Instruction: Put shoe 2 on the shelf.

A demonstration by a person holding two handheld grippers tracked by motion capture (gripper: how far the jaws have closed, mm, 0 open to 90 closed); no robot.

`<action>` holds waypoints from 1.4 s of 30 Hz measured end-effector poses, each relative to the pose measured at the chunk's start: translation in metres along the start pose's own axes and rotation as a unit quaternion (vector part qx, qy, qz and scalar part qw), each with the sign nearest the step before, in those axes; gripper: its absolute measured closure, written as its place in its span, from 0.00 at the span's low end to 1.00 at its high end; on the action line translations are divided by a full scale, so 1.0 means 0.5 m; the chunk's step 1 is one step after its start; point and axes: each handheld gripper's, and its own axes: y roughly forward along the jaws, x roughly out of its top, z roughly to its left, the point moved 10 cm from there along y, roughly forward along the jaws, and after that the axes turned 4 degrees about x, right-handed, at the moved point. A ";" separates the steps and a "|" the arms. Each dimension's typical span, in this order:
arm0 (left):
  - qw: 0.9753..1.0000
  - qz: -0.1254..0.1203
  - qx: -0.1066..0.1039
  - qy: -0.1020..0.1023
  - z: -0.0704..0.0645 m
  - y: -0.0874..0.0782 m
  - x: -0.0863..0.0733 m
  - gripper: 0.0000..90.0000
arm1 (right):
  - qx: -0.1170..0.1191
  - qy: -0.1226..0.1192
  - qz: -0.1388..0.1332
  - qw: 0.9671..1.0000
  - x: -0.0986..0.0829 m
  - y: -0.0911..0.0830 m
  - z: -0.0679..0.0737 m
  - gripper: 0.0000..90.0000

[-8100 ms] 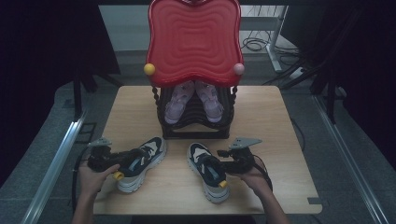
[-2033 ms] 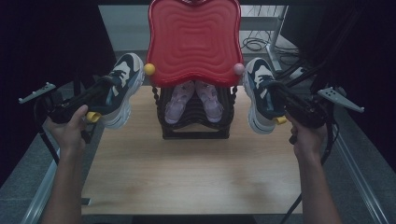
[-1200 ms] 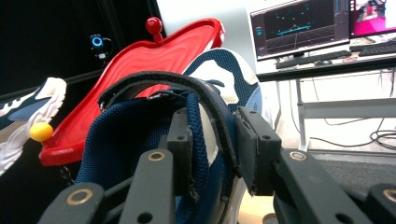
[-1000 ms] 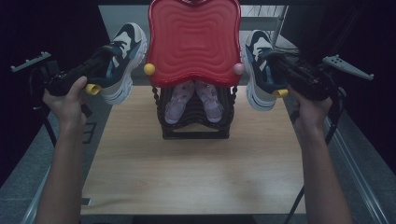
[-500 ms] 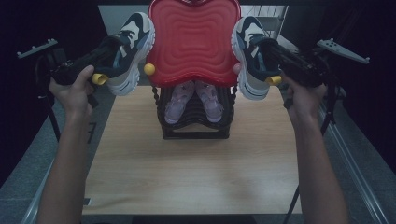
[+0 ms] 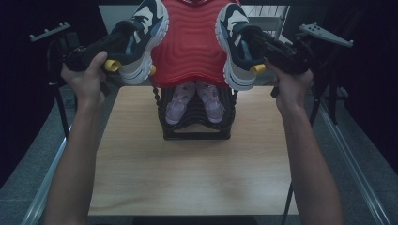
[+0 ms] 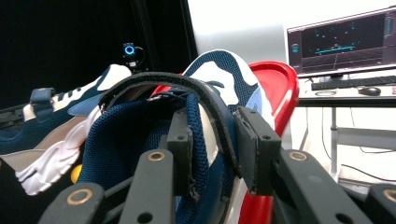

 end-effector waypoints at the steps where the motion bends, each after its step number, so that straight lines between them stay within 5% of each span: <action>1: 1.000 -0.001 -0.001 0.000 -0.005 0.006 0.002 0.79 | 0.002 0.001 -0.001 1.000 0.002 0.005 0.002 0.76; 16: 1.000 0.002 -0.002 0.006 -0.066 0.091 0.012 0.79 | 0.007 0.001 0.003 1.000 0.017 0.087 0.027 0.76; 30: 1.000 0.004 0.012 0.012 -0.086 0.148 0.002 0.79 | -0.009 -0.016 0.012 1.000 0.024 0.138 0.017 0.76; 42: 0.999 0.021 0.040 0.024 -0.077 0.188 -0.050 0.77 | -0.036 -0.045 0.039 0.998 -0.009 0.186 0.005 0.75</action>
